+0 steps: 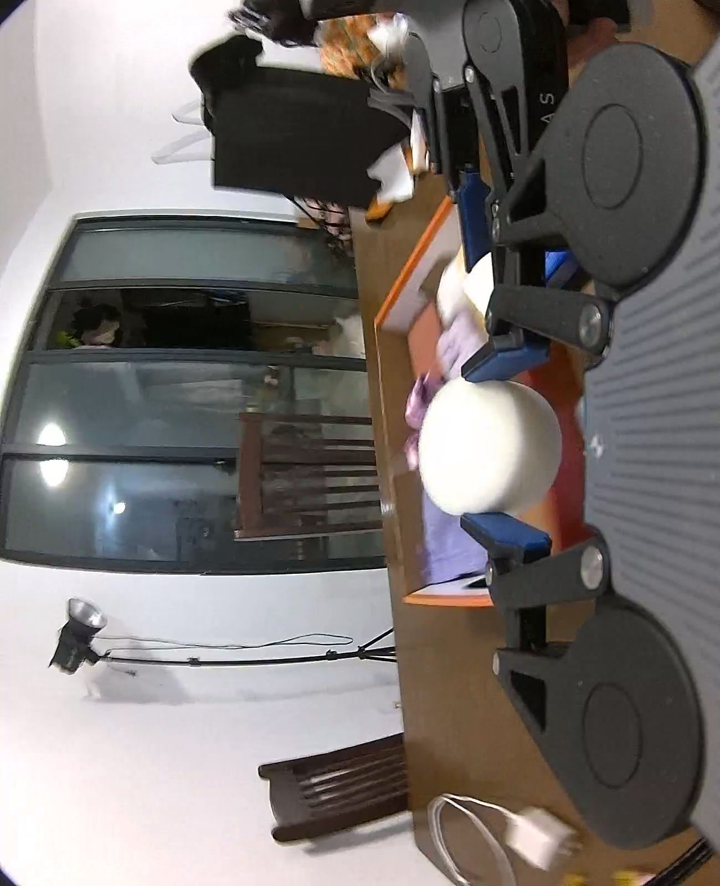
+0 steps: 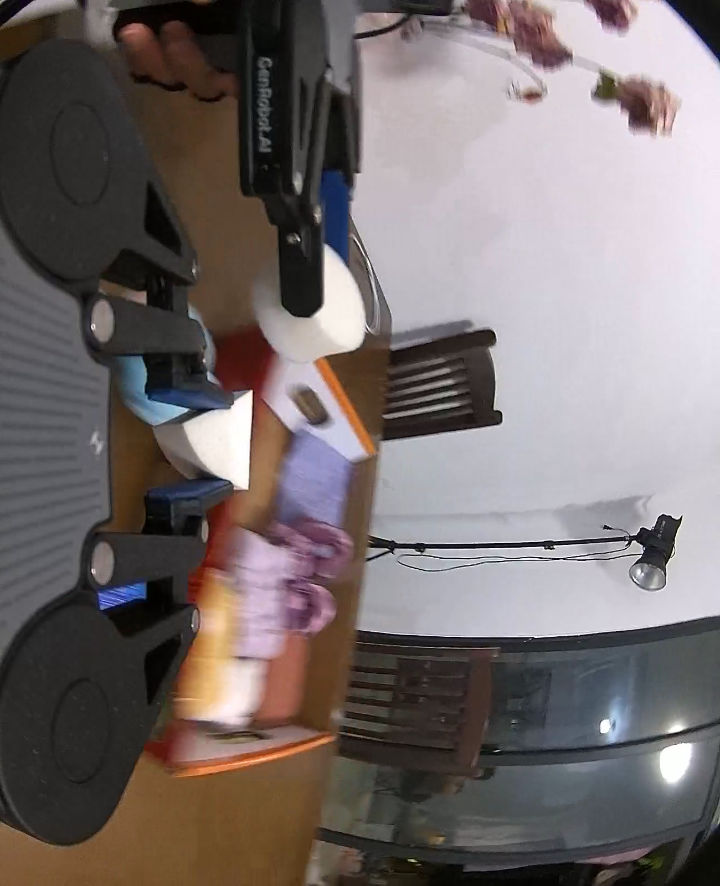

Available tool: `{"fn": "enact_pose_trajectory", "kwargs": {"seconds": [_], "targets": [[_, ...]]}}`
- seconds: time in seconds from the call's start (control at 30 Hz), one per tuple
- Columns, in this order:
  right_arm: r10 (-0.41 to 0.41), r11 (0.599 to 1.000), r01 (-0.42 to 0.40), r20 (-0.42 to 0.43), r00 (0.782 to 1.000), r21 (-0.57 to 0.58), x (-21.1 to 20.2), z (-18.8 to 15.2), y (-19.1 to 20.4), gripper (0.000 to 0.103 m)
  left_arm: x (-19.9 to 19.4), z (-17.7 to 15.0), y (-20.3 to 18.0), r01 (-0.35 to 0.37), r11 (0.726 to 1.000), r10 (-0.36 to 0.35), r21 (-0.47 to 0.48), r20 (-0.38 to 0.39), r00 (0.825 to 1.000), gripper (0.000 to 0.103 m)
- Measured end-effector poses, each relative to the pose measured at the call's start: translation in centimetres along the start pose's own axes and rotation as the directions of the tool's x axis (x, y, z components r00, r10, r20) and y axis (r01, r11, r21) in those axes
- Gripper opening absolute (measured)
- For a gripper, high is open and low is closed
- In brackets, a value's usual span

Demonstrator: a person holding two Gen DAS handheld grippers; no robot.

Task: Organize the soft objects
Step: 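Carry both white sponges into the box and open both tools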

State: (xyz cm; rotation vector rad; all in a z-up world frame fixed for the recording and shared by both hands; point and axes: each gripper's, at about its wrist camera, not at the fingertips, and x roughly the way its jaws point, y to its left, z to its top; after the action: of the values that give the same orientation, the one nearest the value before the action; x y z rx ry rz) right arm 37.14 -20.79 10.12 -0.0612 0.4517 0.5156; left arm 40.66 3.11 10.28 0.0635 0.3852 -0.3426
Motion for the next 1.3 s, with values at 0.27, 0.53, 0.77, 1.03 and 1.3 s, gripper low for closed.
{"fn": "enact_pose_trajectory", "kwargs": {"seconds": [0.27,0.53,0.77,1.03,1.3], "targets": [[-0.03,0.997,0.017,-0.169,0.985,-0.079,13.3,5.1,-2.9,0.027,12.3,2.1,3.7,-0.071,0.997,0.07,-0.001,-0.181,0.981,0.052],[-0.063,0.993,0.037,-0.232,0.971,-0.112,17.5,4.6,-2.4,0.054,13.6,0.7,5.7,-0.061,0.997,0.05,-0.055,-0.187,0.981,0.073],[-0.078,0.992,0.056,-0.206,0.976,-0.114,15.3,5.2,-2.6,0.056,10.1,2.1,5.9,-0.072,0.996,0.062,-0.062,-0.142,0.988,0.076],[-0.117,0.988,0.103,-0.118,0.986,-0.119,6.7,7.1,-2.0,0.061,1.7,4.2,3.9,-0.077,0.996,0.075,-0.038,-0.047,0.996,0.081],[-0.116,0.991,0.114,-0.02,0.993,-0.076,-3.9,4.6,0.0,0.075,-8.2,1.6,-0.1,-0.066,0.997,0.067,-0.026,0.028,0.997,0.085]]}}
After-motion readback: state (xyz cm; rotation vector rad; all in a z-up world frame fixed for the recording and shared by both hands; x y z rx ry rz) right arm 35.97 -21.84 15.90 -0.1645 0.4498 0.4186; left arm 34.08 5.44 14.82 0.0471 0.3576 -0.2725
